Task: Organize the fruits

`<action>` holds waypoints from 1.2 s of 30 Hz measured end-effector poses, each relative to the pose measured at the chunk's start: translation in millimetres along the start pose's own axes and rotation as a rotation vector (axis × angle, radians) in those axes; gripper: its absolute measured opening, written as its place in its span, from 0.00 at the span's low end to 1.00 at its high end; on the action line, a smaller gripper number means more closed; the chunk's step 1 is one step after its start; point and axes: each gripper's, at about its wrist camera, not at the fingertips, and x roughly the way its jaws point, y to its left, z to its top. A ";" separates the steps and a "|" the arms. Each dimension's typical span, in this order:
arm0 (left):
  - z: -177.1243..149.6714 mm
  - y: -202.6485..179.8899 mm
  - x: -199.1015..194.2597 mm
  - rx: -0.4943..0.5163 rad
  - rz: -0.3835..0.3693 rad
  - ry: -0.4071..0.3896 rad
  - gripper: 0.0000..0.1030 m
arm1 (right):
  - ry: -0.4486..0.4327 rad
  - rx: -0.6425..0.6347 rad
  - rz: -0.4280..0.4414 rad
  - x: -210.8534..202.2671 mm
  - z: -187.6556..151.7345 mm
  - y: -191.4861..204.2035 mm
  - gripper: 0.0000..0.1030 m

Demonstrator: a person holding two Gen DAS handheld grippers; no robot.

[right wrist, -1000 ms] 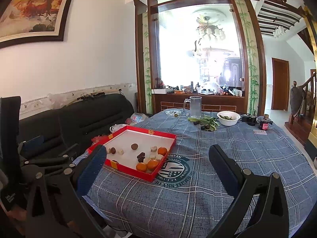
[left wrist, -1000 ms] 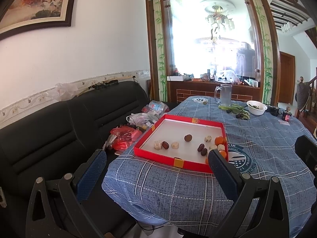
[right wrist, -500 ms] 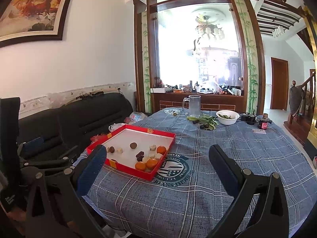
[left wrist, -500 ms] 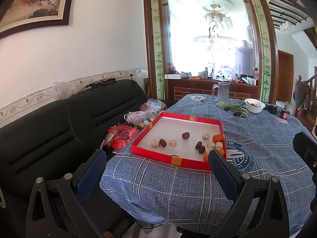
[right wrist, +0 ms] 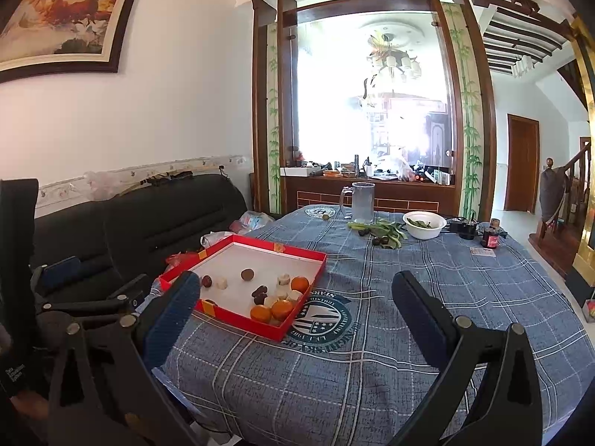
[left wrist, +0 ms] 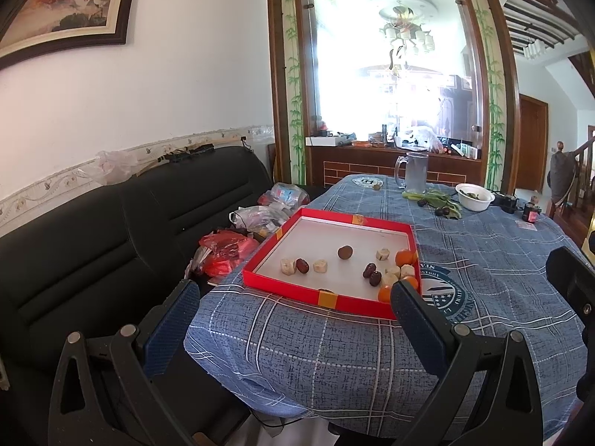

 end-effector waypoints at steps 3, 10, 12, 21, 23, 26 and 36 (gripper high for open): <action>0.1 0.0 -0.2 -0.004 -0.001 0.002 1.00 | 0.000 -0.002 0.000 0.3 0.0 0.0 1.00; -0.8 -0.3 0.9 -0.006 0.004 0.003 1.00 | 0.001 -0.004 -0.002 0.9 -0.7 0.9 1.00; -1.3 -1.1 1.3 -0.006 0.004 0.006 1.00 | -0.001 -0.004 -0.001 0.4 -0.8 0.7 1.00; -4.1 -2.9 0.2 -0.007 -0.005 0.009 1.00 | 0.003 -0.003 -0.002 0.7 -2.2 -0.7 1.00; -4.4 -3.1 -0.1 -0.008 -0.006 0.009 1.00 | 0.002 -0.005 -0.003 1.2 -2.7 -1.3 1.00; -4.4 -2.9 -0.1 -0.007 -0.009 0.010 1.00 | 0.003 -0.004 -0.002 1.0 -2.5 -0.4 1.00; -3.9 -1.6 -1.3 -0.008 -0.019 0.006 1.00 | 0.004 -0.005 -0.003 1.0 -3.1 -0.2 1.00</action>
